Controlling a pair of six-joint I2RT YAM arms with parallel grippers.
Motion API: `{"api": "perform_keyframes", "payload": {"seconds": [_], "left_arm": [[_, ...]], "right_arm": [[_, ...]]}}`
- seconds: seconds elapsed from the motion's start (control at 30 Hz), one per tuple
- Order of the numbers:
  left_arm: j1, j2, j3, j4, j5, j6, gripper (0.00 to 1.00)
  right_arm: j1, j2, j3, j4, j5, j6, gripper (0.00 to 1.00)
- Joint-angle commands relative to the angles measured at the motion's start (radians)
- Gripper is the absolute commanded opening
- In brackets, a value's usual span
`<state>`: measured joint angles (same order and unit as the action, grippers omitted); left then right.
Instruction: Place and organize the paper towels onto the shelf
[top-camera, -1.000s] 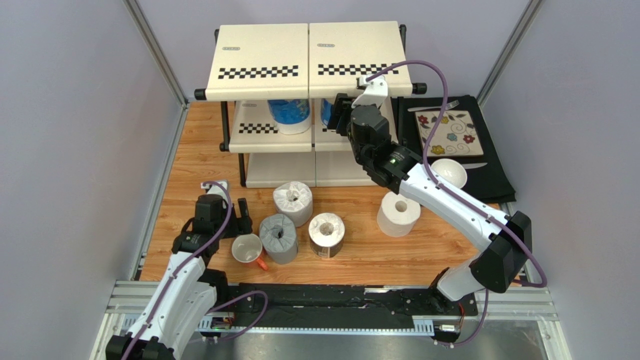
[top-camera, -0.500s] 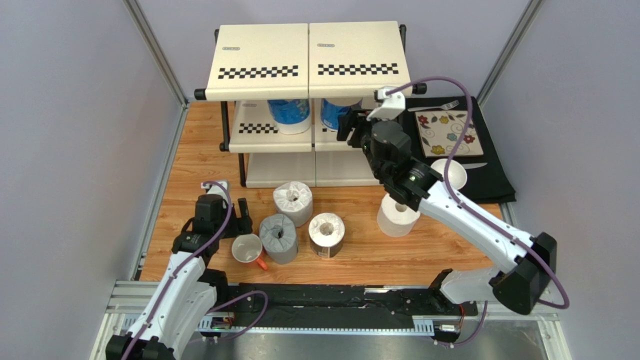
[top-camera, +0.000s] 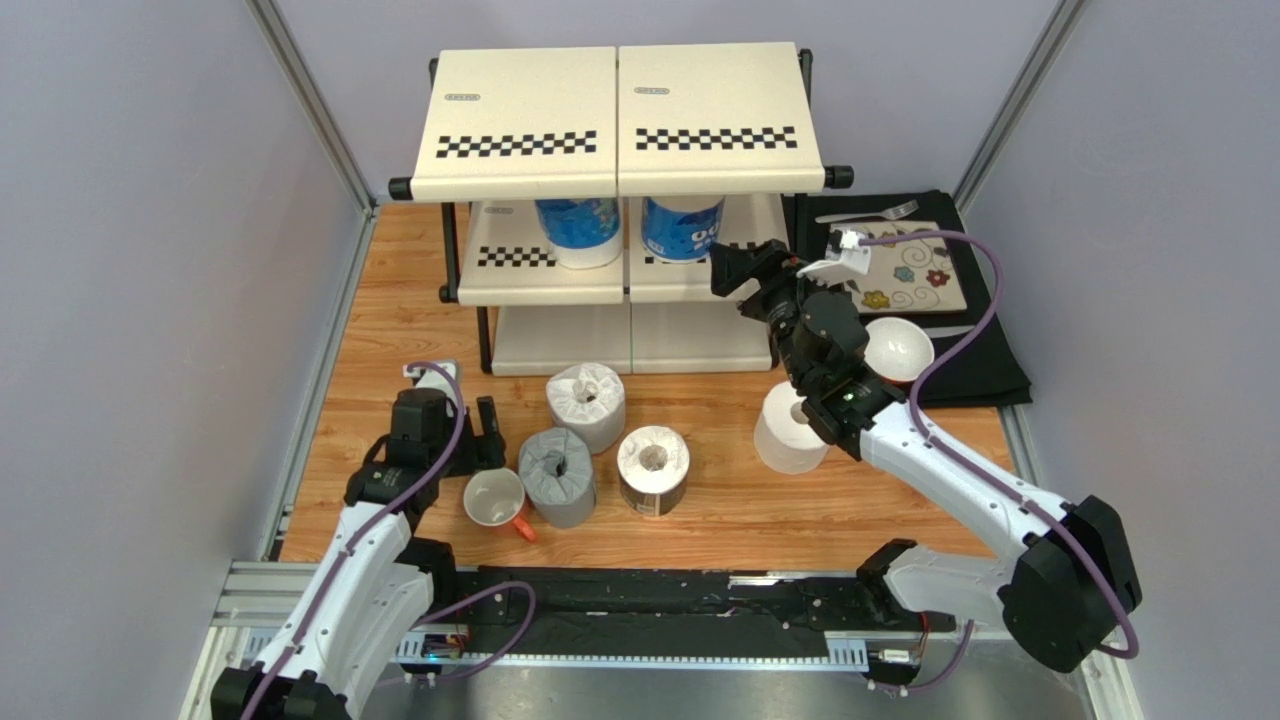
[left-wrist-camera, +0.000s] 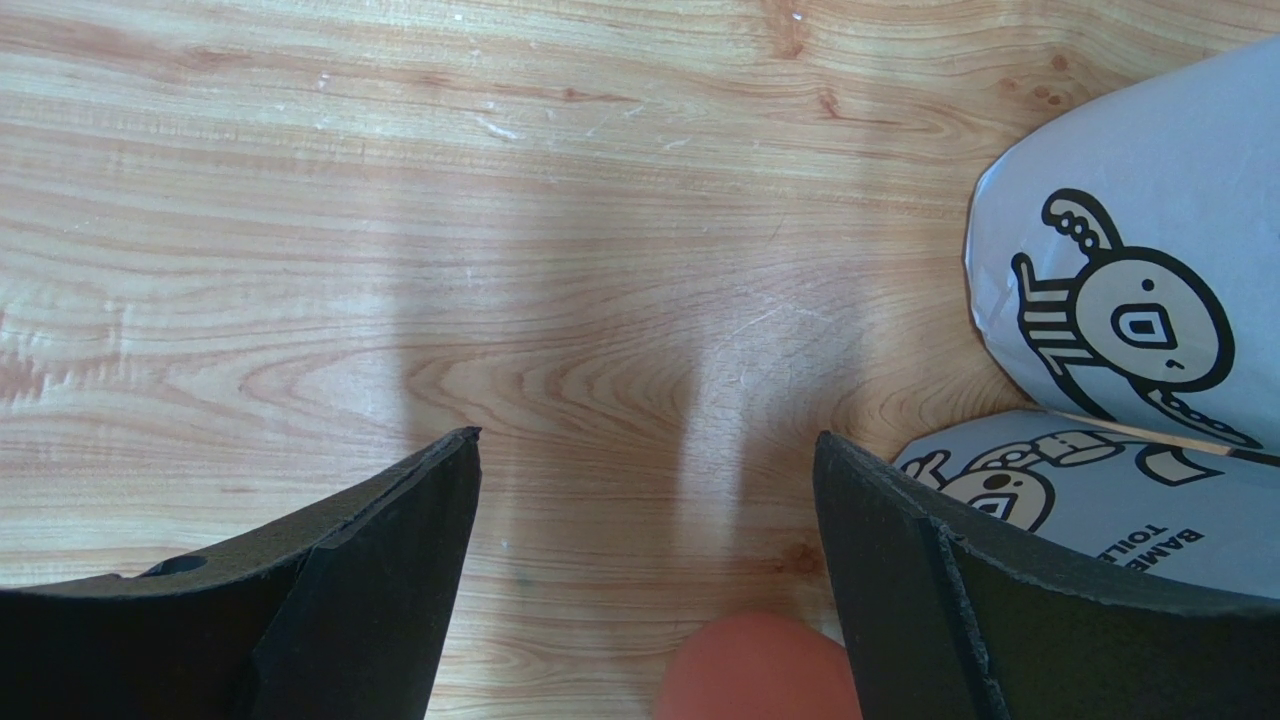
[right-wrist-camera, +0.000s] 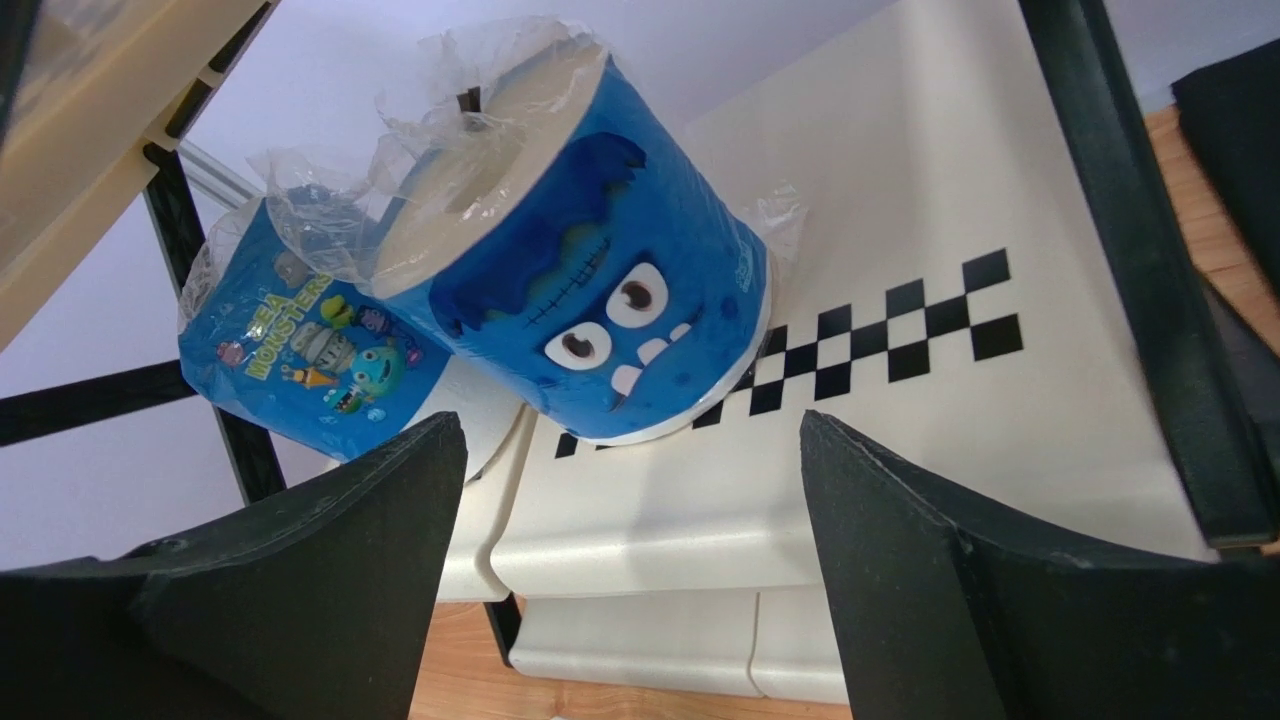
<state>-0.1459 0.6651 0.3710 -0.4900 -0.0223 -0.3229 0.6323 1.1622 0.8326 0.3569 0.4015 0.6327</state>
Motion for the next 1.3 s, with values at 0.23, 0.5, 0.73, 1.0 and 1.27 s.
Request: {"api": "perform_keyframes", "payload": {"seconds": [0.23,0.5,0.73,1.0,1.27], "left_arm": [[-0.011,0.001,-0.001,-0.01,0.013,0.022,0.9],[-0.014,0.005,-0.001,-0.01,0.015,0.022,0.9],[-0.017,0.007,-0.001,-0.012,0.013,0.022,0.9],[-0.018,0.01,0.0,-0.01,0.013,0.022,0.9],[-0.018,0.014,0.0,-0.012,0.015,0.024,0.9]], "right_arm": [[-0.013,0.088,-0.038,0.448,-0.073,0.062,0.86],[-0.031,0.175,-0.003,0.516,-0.012,0.076,0.86],[-0.049,0.275,0.051,0.597,0.019,0.062,0.85],[-0.063,0.329,0.099,0.631,0.023,0.074,0.85],[-0.079,0.415,0.177,0.637,0.022,0.11,0.85]]}}
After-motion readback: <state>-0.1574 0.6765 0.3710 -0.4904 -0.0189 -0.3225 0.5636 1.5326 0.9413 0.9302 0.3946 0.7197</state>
